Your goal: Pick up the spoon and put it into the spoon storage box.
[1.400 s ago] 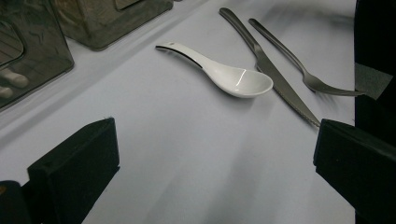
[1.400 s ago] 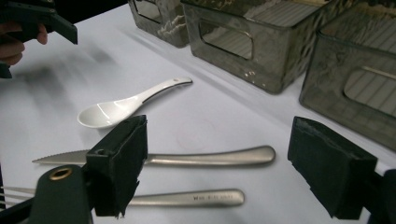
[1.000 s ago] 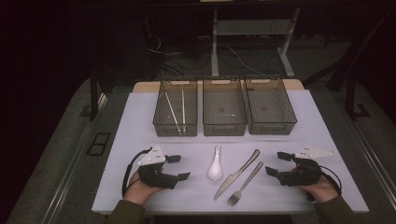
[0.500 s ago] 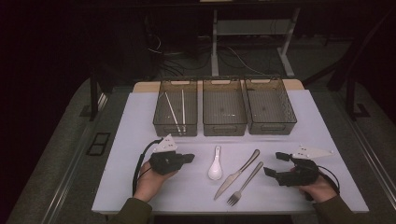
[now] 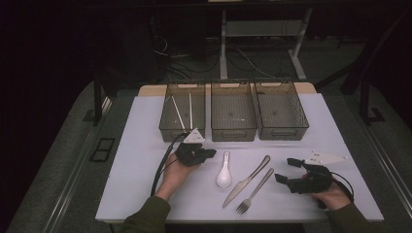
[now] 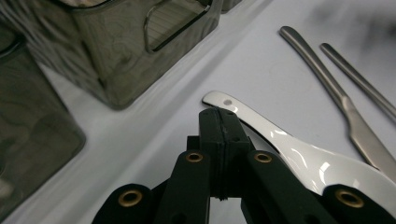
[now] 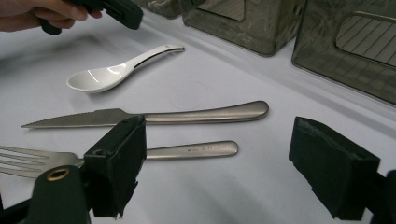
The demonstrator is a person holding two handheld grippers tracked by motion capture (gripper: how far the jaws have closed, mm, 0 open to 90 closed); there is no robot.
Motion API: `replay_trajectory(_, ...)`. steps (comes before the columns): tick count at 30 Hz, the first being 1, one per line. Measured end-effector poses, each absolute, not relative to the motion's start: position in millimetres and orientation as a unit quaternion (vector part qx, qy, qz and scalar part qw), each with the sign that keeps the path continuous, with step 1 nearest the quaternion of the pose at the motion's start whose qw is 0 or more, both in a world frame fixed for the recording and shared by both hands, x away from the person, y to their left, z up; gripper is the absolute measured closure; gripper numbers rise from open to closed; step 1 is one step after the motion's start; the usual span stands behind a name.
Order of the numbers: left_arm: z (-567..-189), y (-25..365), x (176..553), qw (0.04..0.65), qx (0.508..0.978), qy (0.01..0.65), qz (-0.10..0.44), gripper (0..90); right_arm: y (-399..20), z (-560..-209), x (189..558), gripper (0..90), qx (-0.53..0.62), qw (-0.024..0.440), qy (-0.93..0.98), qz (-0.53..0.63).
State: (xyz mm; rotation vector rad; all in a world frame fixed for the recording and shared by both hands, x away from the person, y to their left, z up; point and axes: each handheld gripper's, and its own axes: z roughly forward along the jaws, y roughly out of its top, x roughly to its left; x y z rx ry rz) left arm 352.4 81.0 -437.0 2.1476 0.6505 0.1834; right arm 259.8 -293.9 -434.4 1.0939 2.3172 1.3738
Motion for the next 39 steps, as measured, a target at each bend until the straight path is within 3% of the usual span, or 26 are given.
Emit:
replay_trajectory(18,-452,47,370,0.388,0.881,0.258,0.085,88.7,-295,-434,260,19.0,0.377,0.117,0.789,0.471)
replay_trajectory(39,-454,6,362,0.402,0.891,0.207,0.048,88.8,-296,-433,260,19.0,0.376,0.118,0.788,0.473)
